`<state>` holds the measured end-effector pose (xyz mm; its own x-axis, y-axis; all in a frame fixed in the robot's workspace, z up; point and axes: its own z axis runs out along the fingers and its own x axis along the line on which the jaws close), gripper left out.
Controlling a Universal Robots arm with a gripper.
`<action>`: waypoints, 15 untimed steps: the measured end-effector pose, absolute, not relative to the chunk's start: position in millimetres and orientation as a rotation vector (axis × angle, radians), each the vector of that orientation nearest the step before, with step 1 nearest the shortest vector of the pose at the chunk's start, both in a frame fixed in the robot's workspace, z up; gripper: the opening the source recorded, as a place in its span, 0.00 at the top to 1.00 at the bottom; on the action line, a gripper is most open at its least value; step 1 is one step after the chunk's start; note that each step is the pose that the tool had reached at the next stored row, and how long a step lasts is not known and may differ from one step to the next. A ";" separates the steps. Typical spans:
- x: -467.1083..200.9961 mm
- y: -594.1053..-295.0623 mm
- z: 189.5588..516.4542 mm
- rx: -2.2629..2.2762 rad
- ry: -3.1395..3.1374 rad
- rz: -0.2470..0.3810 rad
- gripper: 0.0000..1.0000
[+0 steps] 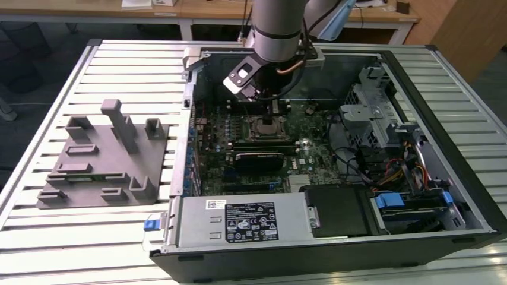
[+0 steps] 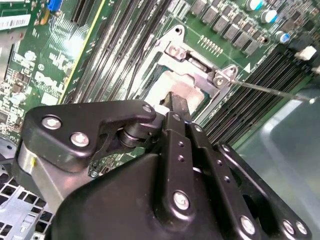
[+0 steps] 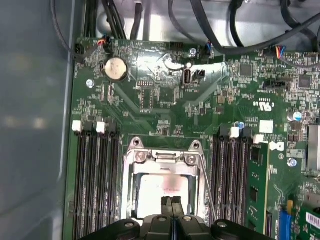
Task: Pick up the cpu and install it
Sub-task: 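Close the cpu cover, then install the first cpu locking lever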
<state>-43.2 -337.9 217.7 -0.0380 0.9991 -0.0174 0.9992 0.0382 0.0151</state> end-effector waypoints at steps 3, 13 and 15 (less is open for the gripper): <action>-39.7 -337.9 217.7 2.163 2.247 -0.002 0.89; -34.4 -337.9 219.2 2.163 2.247 -0.002 0.89; -34.3 -337.9 221.4 2.163 2.247 -0.002 0.89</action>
